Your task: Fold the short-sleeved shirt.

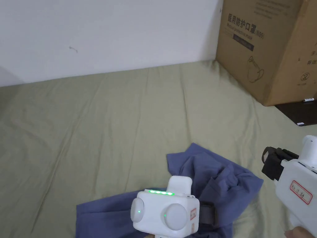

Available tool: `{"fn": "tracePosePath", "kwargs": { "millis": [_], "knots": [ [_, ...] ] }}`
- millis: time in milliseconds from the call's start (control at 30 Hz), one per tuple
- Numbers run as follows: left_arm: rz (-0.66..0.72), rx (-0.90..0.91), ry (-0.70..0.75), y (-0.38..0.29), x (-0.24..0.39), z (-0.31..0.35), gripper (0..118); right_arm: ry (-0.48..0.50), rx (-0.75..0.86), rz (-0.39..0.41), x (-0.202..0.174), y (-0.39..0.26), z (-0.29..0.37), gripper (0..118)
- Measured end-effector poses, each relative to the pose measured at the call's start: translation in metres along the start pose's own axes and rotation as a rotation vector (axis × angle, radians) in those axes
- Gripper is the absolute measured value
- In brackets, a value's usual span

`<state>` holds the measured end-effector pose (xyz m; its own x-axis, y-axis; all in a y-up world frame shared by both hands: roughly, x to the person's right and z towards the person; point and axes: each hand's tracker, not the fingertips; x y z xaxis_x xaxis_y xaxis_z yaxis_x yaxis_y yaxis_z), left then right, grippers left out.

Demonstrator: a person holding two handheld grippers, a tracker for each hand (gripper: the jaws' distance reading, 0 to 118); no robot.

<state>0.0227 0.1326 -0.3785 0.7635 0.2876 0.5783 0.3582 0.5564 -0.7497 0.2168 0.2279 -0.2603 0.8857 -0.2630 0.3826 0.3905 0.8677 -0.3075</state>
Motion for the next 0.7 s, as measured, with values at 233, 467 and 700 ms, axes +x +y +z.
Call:
{"fn": "tracePosePath", "kwargs": {
  "millis": [233,467,700],
  "knots": [
    [0.112,0.068,0.150,-0.014,-0.062,0.045,0,0.072,-0.041,0.062,-0.027,-0.011,-0.008,0],
    [0.269,0.077,0.277,-0.043,-0.146,0.074,0,0.095,-0.095,0.094,-0.041,-0.022,-0.023,0],
    [0.332,0.083,0.410,-0.027,-0.211,0.075,86,0.100,-0.123,0.117,-0.044,-0.028,-0.033,0]
  ]
}}
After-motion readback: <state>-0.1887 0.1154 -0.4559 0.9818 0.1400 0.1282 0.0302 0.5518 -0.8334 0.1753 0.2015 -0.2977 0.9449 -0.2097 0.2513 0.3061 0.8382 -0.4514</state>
